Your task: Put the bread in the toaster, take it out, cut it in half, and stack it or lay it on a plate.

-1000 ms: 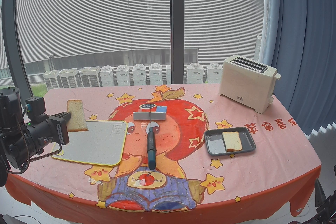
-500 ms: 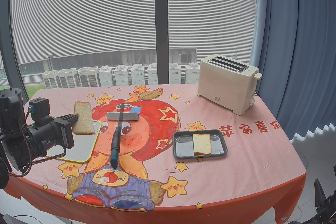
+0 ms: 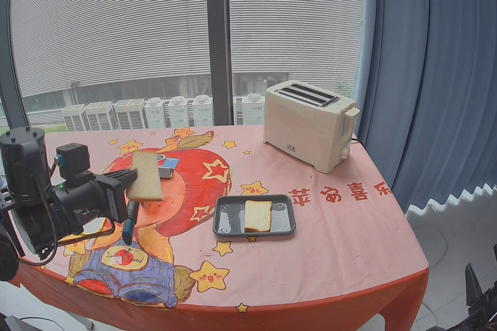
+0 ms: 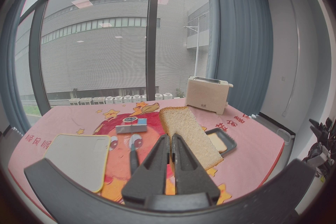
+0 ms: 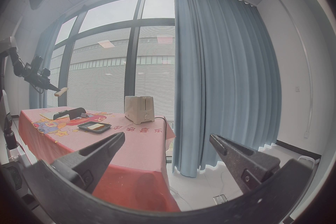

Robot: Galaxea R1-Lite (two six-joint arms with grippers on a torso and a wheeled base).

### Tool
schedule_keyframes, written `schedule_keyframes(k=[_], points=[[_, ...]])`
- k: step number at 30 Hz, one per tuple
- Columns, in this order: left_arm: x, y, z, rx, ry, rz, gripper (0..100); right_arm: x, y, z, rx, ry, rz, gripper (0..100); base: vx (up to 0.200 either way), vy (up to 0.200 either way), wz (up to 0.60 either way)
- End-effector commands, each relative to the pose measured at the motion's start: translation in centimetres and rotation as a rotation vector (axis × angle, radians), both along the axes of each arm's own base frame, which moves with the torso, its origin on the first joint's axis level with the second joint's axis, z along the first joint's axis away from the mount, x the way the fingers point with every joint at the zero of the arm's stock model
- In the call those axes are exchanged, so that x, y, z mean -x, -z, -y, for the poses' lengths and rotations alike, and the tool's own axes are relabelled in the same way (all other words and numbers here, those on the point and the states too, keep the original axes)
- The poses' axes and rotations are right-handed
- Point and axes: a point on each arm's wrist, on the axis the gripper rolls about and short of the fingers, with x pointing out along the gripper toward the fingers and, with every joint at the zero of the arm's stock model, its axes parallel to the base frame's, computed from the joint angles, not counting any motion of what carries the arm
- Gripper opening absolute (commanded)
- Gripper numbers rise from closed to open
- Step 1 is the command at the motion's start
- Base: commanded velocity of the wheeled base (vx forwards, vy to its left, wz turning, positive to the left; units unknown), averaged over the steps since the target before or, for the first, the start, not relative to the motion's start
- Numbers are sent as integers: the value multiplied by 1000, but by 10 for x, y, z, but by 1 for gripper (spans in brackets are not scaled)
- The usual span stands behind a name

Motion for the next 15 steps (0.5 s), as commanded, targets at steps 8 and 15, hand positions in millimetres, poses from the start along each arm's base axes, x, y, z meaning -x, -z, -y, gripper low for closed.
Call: schedule_keyframes(k=[8, 15], points=[[-87, 37, 79, -37, 99, -139, 0, 0, 5, 0, 1, 0, -2, 100, 0, 0, 0], [-119, 73, 109, -67, 155, -218, 0, 0, 5, 0, 1, 0, -2, 100, 0, 0, 0]])
